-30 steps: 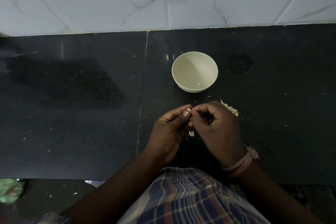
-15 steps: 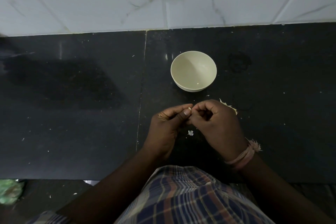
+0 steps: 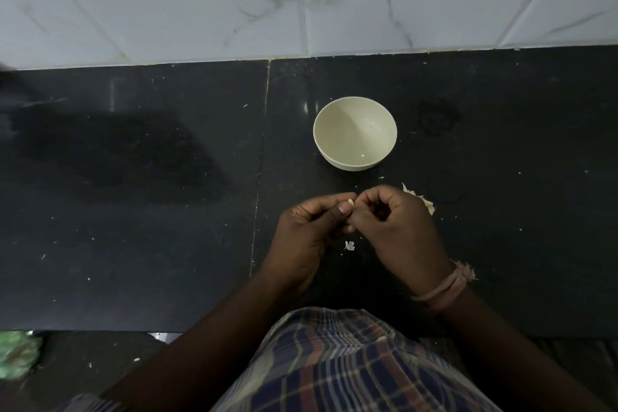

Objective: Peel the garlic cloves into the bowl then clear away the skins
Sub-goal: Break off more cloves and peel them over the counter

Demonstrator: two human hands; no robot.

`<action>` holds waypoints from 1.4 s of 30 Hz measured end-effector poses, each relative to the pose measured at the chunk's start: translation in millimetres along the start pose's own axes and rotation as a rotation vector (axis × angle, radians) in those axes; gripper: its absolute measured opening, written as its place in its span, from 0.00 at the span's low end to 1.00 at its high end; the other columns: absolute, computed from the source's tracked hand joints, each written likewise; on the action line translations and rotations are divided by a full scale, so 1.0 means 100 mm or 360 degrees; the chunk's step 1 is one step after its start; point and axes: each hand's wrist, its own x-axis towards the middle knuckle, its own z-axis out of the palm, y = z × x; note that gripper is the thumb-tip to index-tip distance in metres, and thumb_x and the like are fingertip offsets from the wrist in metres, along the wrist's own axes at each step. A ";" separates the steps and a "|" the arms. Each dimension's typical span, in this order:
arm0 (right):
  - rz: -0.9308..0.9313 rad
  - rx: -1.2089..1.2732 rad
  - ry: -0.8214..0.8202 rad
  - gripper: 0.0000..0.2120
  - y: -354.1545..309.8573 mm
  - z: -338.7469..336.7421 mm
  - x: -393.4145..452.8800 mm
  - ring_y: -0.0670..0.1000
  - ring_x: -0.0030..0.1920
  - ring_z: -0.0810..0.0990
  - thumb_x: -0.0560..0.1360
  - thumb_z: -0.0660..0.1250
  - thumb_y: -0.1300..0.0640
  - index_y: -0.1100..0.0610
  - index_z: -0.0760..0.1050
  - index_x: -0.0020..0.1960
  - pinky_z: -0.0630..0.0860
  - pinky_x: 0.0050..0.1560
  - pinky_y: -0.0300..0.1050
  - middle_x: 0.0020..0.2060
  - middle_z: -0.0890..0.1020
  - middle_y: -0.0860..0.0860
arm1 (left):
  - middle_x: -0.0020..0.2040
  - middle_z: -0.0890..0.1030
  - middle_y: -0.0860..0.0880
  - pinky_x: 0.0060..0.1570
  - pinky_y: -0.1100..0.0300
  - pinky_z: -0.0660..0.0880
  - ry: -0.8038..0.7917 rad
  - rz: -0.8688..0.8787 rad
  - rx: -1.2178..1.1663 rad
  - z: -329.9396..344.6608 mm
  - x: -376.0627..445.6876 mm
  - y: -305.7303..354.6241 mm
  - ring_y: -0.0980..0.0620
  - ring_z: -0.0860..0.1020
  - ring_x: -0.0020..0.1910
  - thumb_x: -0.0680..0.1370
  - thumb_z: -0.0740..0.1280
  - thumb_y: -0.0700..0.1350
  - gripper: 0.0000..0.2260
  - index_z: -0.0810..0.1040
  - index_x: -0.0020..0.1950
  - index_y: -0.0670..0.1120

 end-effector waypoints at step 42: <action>-0.0495 -0.0183 0.0188 0.06 -0.03 0.02 -0.02 0.46 0.36 0.79 0.70 0.73 0.64 0.55 0.79 0.38 0.73 0.37 0.33 0.35 0.80 0.45 | 0.47 0.81 0.42 0.40 0.66 0.80 0.0120 -0.0328 -0.0400 0.07 -0.01 0.08 0.54 0.80 0.40 0.74 0.71 0.40 0.13 0.83 0.58 0.37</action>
